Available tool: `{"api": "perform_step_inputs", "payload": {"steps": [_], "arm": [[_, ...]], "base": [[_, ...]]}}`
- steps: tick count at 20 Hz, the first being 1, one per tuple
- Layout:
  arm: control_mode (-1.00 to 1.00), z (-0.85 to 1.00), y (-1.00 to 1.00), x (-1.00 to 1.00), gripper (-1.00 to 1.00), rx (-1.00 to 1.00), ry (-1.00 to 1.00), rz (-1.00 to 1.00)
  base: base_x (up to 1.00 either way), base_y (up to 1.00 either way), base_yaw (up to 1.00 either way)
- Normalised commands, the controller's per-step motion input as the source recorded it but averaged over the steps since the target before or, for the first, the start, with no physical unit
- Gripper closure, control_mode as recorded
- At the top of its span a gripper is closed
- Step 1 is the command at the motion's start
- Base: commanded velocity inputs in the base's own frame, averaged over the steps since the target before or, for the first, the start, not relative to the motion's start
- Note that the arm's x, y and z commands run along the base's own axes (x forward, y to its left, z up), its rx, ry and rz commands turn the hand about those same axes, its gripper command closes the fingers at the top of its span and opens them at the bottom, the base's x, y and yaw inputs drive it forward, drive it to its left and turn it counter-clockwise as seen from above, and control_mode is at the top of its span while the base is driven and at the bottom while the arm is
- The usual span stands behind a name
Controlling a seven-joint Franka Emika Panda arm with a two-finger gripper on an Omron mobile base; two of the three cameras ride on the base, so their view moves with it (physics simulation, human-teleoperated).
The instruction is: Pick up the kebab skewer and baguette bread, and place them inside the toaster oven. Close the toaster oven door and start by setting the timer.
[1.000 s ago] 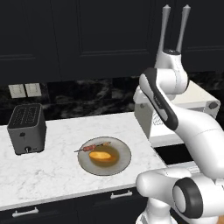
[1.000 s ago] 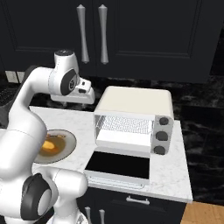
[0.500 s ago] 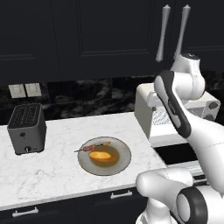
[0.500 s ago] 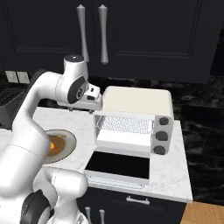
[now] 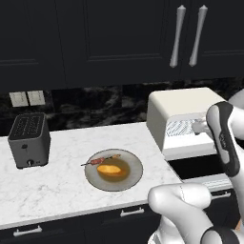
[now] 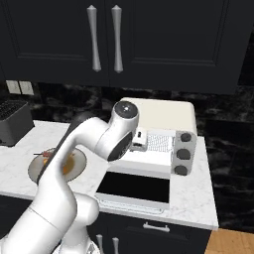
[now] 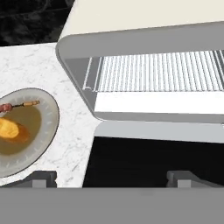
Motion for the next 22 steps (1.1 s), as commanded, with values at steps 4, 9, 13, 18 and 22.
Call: {"api": "perform_step_inputs", "payload": {"steps": [4, 9, 13, 18, 22], "arm": [[-1.00, -0.49, -0.26, 0.00, -1.00, -0.06, -0.30, -0.01], [-1.00, -0.49, -0.41, 0.10, -1.00, -0.03, -0.24, -0.05], [-1.00, -0.53, -0.40, 0.08, -1.00, -0.02, -0.19, -0.07], [-1.00, -0.08, -0.17, 0.34, -1.00, 0.00, -0.08, -0.14], [-1.00, 0.15, -0.11, 0.73, -1.00, 0.07, -0.03, -0.12]], "base": [[0.00, 0.00, 0.00], [0.00, 0.00, 0.00], [0.00, 0.00, 0.00], [0.00, 0.00, 0.00], [0.00, 0.00, 0.00]]}}
